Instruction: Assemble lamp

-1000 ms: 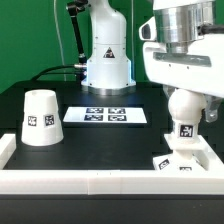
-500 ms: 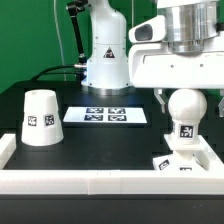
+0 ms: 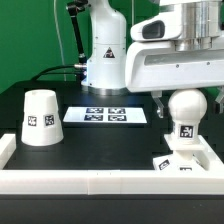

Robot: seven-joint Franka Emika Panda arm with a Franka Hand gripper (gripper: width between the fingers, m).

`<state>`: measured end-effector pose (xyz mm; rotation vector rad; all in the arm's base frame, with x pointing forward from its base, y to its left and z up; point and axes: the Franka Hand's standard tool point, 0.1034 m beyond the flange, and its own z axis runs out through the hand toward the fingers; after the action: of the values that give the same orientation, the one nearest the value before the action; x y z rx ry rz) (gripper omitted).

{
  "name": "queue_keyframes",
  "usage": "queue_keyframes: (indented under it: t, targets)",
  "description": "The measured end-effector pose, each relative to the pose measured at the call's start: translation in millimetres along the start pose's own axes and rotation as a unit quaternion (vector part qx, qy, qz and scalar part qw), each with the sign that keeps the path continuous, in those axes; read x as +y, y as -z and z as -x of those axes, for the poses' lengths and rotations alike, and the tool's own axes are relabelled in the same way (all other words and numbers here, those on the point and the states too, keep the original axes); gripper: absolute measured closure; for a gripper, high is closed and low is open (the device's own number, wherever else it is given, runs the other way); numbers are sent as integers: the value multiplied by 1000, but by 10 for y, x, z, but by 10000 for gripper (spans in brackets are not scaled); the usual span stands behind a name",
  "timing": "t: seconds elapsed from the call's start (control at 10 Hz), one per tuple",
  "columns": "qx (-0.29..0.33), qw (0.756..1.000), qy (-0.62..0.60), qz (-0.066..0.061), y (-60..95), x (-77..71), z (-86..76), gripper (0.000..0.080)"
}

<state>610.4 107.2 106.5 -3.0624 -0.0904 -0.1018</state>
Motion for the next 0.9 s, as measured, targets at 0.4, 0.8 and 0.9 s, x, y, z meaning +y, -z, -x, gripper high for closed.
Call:
queue_keyframes:
  t: [0.4, 0.8, 0.9]
  targets:
    - [-4, 991, 133, 0, 117, -18, 183, 101]
    - [-10, 993, 118, 6, 192, 249, 571, 101]
    - [-11, 995, 103, 9, 207, 431, 674, 101]
